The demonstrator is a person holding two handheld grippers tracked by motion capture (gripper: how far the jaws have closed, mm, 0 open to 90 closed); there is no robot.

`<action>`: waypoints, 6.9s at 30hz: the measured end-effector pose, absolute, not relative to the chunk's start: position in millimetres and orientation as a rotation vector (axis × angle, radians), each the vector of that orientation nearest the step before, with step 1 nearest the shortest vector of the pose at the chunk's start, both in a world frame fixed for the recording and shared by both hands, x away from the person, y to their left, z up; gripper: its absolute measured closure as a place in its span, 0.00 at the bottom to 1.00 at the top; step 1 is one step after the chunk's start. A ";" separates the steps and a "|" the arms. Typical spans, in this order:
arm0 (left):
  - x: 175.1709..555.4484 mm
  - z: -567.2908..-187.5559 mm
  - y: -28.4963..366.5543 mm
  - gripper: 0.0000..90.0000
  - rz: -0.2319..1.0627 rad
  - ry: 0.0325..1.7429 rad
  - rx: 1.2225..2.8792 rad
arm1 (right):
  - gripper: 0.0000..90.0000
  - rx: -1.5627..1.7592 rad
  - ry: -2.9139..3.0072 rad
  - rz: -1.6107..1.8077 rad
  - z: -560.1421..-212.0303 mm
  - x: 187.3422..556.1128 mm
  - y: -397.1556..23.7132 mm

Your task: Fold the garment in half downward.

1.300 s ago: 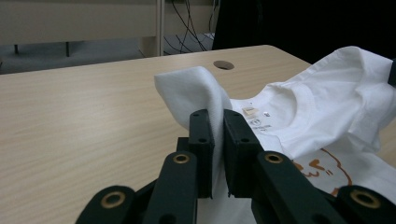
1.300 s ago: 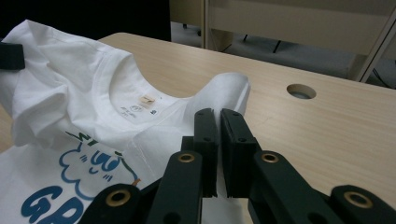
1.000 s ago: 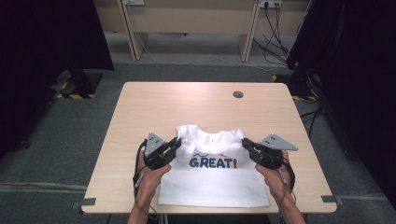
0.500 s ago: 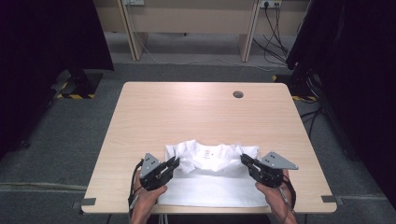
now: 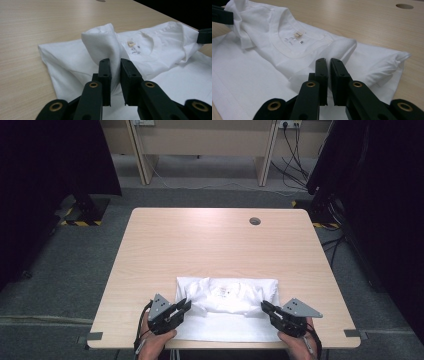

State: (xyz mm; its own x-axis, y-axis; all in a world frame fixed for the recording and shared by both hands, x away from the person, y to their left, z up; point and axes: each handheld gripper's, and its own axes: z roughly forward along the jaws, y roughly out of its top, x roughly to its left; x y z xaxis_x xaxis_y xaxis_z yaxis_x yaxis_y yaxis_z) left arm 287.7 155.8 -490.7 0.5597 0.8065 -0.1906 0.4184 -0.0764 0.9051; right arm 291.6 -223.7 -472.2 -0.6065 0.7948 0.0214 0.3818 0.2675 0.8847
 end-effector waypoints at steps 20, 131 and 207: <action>322.0 -462.9 159.2 0.31 0.433 1.154 1.684 | 0.52 1.233 2.094 1.282 -456.9 324.0 -233.1; 276.0 -494.3 192.3 0.33 0.448 1.213 1.743 | 0.49 1.106 2.294 1.190 -474.5 297.8 -224.5; 277.0 -506.4 192.5 0.42 0.618 1.185 1.856 | 0.97 0.874 2.535 0.802 -464.1 398.6 -207.5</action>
